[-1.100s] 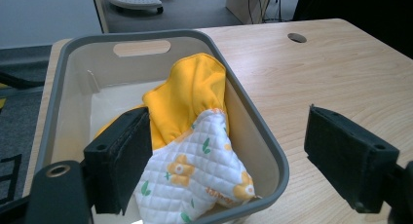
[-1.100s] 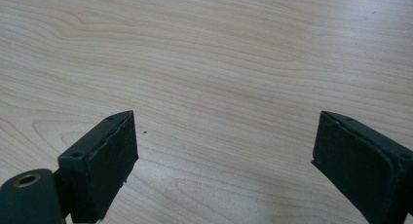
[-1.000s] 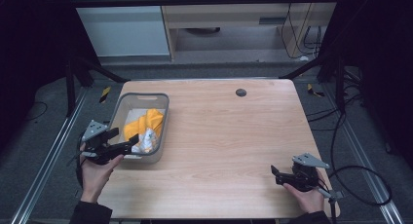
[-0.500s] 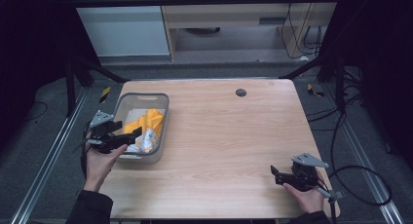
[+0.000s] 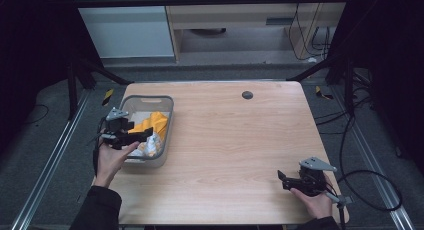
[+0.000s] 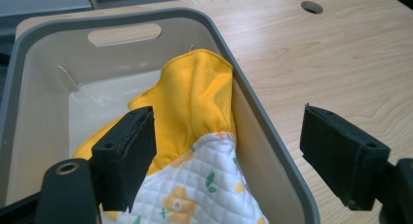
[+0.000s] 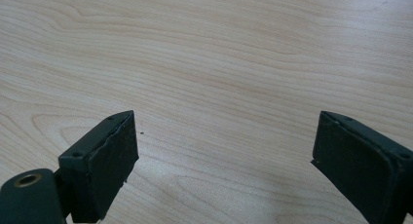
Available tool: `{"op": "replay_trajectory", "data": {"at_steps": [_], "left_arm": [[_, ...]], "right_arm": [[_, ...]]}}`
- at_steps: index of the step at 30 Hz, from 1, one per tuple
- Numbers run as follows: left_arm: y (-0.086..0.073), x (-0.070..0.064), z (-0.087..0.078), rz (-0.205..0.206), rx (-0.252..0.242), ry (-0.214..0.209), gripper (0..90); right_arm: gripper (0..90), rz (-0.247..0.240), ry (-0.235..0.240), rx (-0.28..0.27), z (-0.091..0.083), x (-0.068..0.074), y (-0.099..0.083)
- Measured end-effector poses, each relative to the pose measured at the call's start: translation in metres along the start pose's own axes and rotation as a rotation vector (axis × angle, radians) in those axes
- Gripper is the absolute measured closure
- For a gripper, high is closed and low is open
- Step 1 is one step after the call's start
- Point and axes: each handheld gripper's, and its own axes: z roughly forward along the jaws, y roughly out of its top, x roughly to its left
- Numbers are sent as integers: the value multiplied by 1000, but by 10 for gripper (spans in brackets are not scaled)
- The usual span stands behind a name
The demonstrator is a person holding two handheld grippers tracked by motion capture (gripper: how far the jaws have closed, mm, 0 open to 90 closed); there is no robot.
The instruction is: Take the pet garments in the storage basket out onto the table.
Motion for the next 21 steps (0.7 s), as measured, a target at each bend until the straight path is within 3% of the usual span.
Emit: {"op": "replay_trajectory", "data": {"at_steps": [21], "left_arm": [[5,-4,21,14,121,20,321]], "right_arm": [[96,0,12,17,2,1,0]]}}
